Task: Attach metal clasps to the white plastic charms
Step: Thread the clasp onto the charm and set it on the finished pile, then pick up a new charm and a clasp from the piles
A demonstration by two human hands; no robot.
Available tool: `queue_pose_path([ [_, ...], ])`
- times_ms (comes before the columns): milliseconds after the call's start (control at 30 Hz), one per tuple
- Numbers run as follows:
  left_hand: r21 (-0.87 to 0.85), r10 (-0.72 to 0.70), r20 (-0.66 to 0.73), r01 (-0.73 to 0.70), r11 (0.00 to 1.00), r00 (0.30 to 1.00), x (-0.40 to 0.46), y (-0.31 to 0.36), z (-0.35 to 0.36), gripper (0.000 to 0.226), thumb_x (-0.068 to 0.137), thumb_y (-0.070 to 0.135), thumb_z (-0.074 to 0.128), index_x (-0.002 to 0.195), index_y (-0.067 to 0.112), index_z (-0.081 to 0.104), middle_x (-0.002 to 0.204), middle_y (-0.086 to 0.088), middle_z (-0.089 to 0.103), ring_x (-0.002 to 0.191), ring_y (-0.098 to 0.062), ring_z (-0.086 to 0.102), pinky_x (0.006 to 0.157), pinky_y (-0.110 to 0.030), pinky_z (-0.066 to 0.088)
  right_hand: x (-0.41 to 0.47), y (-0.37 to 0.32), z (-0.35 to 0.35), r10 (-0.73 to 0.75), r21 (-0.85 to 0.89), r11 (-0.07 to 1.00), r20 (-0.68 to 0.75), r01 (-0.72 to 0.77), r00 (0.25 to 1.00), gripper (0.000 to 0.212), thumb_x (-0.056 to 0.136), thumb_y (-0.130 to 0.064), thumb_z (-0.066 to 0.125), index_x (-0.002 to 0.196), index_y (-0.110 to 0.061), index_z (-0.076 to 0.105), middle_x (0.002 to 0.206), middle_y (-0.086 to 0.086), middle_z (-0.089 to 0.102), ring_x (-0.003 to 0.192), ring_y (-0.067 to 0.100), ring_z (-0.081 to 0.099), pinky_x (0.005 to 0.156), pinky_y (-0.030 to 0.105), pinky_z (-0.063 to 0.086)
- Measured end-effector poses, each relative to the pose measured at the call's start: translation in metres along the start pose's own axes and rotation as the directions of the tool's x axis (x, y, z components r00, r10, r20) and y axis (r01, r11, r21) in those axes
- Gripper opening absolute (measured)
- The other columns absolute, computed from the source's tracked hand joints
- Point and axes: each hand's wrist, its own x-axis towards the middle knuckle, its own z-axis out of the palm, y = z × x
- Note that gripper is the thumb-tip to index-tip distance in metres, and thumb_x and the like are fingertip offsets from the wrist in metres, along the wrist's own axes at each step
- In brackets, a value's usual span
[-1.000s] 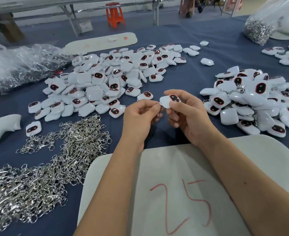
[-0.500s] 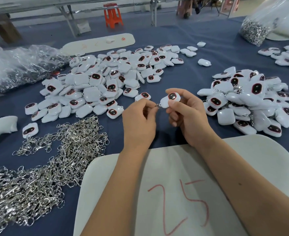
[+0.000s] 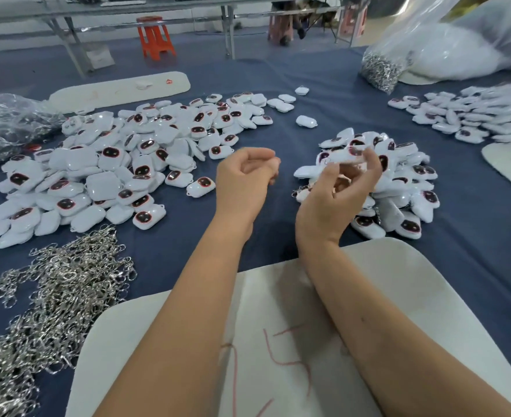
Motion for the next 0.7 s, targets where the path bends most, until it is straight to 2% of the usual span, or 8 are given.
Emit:
queue_pose_path([
  [67,0.124,0.053,-0.022,-0.050,0.991,0.998,0.004,-0.003,0.000,0.012,0.089,0.011,0.074,0.090,0.023,0.075,0.087,0.002,0.077,0.082,-0.012,0.073,0.080,-0.032,0.061,0.000,0.001,-0.001,-0.048,-0.081,0.996,0.014,0.048,0.999,0.061,0.098,-0.002,0.054,0.155,-0.017,0.037,0.115,0.010,0.054,0.078,-0.001,0.053,0.080,0.018,0.049],
  [100,0.179,0.078,-0.031,-0.071,0.981,0.996,0.005,-0.006,-0.002,0.013,0.089,0.012,0.073,0.088,0.025,0.074,0.086,0.005,0.076,0.084,-0.011,0.073,0.081,-0.032,0.061,-0.002,0.002,-0.001,-0.063,-0.131,0.989,0.033,0.067,0.997,0.064,0.096,-0.001,0.055,0.155,-0.019,0.038,0.116,0.010,0.051,0.074,0.001,0.052,0.079,0.017,0.048],
  [200,0.294,0.121,-0.064,-0.097,0.951,0.991,0.001,-0.016,-0.015,0.016,0.088,0.012,0.071,0.086,0.027,0.074,0.084,0.011,0.074,0.083,-0.008,0.070,0.080,-0.030,0.059,-0.009,0.004,-0.001,-0.112,-0.236,0.960,0.163,0.149,0.980,0.051,0.090,-0.002,0.054,0.140,-0.012,0.050,0.107,0.007,0.053,0.066,0.007,0.048,0.074,0.015,0.044],
  [300,0.398,0.153,-0.125,-0.091,0.913,0.980,-0.002,-0.022,-0.037,0.020,0.088,0.011,0.069,0.084,0.030,0.073,0.083,0.017,0.073,0.081,0.001,0.068,0.076,-0.020,0.052,-0.014,0.006,0.000,-0.104,-0.277,0.933,0.407,0.231,0.908,0.038,0.088,0.004,0.059,0.124,-0.008,0.057,0.099,0.007,0.057,0.070,0.011,0.050,0.074,0.021,0.043],
  [467,0.479,0.159,-0.219,-0.036,0.877,0.963,-0.010,-0.019,-0.086,0.018,0.088,0.008,0.067,0.086,0.025,0.074,0.085,0.014,0.072,0.081,0.001,0.066,0.084,-0.026,0.055,-0.035,0.001,0.008,-0.169,-0.256,0.815,0.753,0.520,0.635,0.027,0.088,0.003,0.061,0.112,-0.007,0.066,0.086,0.000,0.061,0.068,0.009,0.046,0.071,0.033,0.048],
  [533,0.554,0.172,-0.247,-0.007,0.833,0.954,-0.015,-0.012,-0.109,0.017,0.087,0.008,0.067,0.085,0.023,0.074,0.084,0.010,0.072,0.083,-0.006,0.067,0.085,-0.031,0.056,-0.054,-0.004,0.014,-0.163,-0.175,0.792,0.863,0.585,0.479,0.024,0.090,0.001,0.061,0.112,-0.006,0.068,0.090,-0.001,0.063,0.074,0.012,0.048,0.074,0.040,0.049],
  [633,0.745,0.101,-0.220,0.100,0.659,0.970,-0.022,-0.003,-0.147,0.017,0.085,0.011,0.068,0.080,0.028,0.071,0.086,0.008,0.071,0.089,-0.017,0.068,0.082,-0.032,0.053,-0.083,-0.009,0.029,0.006,-0.138,0.674,0.983,0.725,0.182,0.030,0.094,-0.008,0.056,0.124,-0.012,0.062,0.119,0.003,0.060,0.109,0.024,0.051,0.085,0.045,0.051],
  [700,0.866,0.018,-0.217,0.184,0.464,0.976,-0.029,0.002,-0.173,0.017,0.083,0.012,0.068,0.085,0.028,0.071,0.095,0.002,0.072,0.096,-0.023,0.067,0.084,-0.033,0.053,-0.100,-0.013,0.044,0.097,-0.132,0.556,0.991,0.821,0.093,0.041,0.093,-0.008,0.056,0.133,-0.016,0.056,0.138,0.003,0.049,0.126,0.027,0.040,0.087,0.044,0.053],
])
